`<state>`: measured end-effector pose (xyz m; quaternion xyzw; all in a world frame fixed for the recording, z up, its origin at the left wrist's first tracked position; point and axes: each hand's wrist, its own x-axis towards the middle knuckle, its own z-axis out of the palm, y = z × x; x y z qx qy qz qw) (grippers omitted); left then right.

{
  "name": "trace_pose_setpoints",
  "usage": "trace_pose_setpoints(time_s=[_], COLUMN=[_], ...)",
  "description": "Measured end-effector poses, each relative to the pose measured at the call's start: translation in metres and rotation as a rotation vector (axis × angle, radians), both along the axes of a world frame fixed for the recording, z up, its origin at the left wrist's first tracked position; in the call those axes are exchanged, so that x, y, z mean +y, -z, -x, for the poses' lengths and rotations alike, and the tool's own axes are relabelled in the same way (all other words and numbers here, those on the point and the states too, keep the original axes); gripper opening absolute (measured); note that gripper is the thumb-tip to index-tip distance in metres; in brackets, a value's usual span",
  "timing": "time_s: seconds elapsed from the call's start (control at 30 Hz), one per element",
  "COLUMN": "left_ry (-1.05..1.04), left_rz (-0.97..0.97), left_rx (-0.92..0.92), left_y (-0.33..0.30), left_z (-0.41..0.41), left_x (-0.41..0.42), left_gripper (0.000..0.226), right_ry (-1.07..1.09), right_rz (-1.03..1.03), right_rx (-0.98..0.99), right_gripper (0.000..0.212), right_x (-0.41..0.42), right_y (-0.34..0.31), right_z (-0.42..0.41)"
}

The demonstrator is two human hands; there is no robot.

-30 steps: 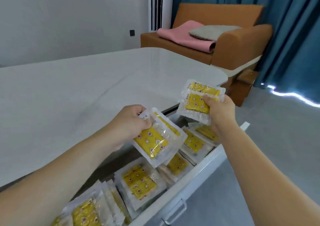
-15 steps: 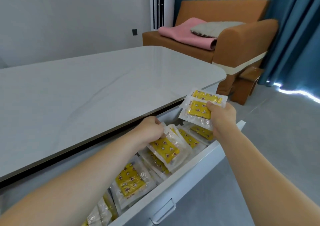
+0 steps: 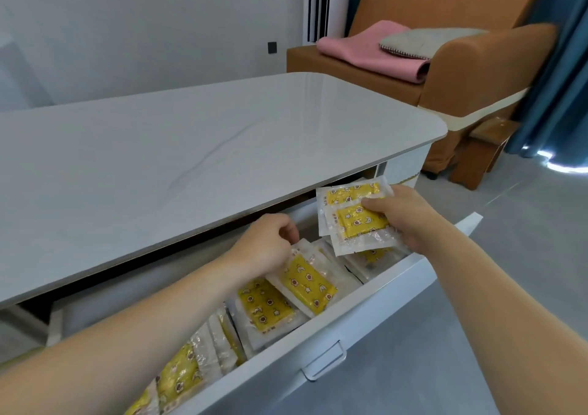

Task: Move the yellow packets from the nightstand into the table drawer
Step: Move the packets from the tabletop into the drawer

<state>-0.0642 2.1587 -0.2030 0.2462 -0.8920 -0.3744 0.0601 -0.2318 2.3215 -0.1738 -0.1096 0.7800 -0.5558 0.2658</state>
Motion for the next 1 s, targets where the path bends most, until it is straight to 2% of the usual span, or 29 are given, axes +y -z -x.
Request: trace_pose_setpoints(time_s=[0.07, 0.13, 0.17, 0.23, 0.33, 0.4, 0.47, 0.57, 0.6, 0.77, 0.87, 1.0], left_ry=[-0.064, -0.102, -0.12, -0.142, -0.072, -0.017, -0.003, -0.045, -0.059, -0.113, -0.059, 0.126], left_rz=[-0.164, -0.277, -0.309, -0.236, -0.074, -0.054, -0.042, -0.16, -0.213, -0.247, -0.267, -0.033], left_rx=[0.049, 0.025, -0.01, -0.109, -0.323, -0.413, -0.433, -0.324, -0.29, -0.237, -0.226, -0.371], left_y=[-0.003, 0.0, 0.004, 0.013, 0.016, 0.016, 0.02, 0.026, 0.026, 0.028, 0.016, 0.01], left_z=[-0.014, -0.027, -0.032, -0.038, -0.037, -0.033, -0.029, -0.025, -0.025, -0.028, -0.036, -0.047], left_x=[-0.013, -0.025, -0.027, -0.028, -0.018, -0.011, -0.007, -0.006, -0.006, -0.011, -0.029, -0.047], left_gripper=[0.031, 0.029, 0.025, 0.011, 0.052, 0.065, 0.058, 0.018, 0.012, 0.02, 0.027, 0.028], right_ry=[-0.03, -0.053, -0.065, -0.079, -0.096, -0.101, -0.101, -0.115, -0.121, -0.136, -0.163, -0.186], right_rz=[-0.011, -0.017, -0.017, -0.023, -0.024, -0.029, -0.047, -0.063, -0.061, -0.056, -0.063, -0.069], right_rx=[-0.046, -0.081, -0.09, -0.097, -0.096, -0.101, -0.094, -0.07, -0.067, -0.059, -0.061, -0.066], right_gripper=[0.03, 0.03, 0.028, 0.025, 0.027, 0.035, 0.036, 0.027, 0.025, 0.027, 0.027, 0.025], right_x=[0.0, 0.002, 0.002, 0.001, -0.003, -0.006, -0.009, -0.011, -0.012, -0.015, -0.015, -0.018], right_y=[-0.001, -0.004, -0.004, -0.005, -0.004, -0.002, -0.002, -0.002, -0.002, -0.001, 0.0, 0.001], right_z=[0.0, -0.001, -0.002, -0.004, -0.009, -0.011, -0.014, -0.016, -0.016, -0.017, -0.017, -0.022])
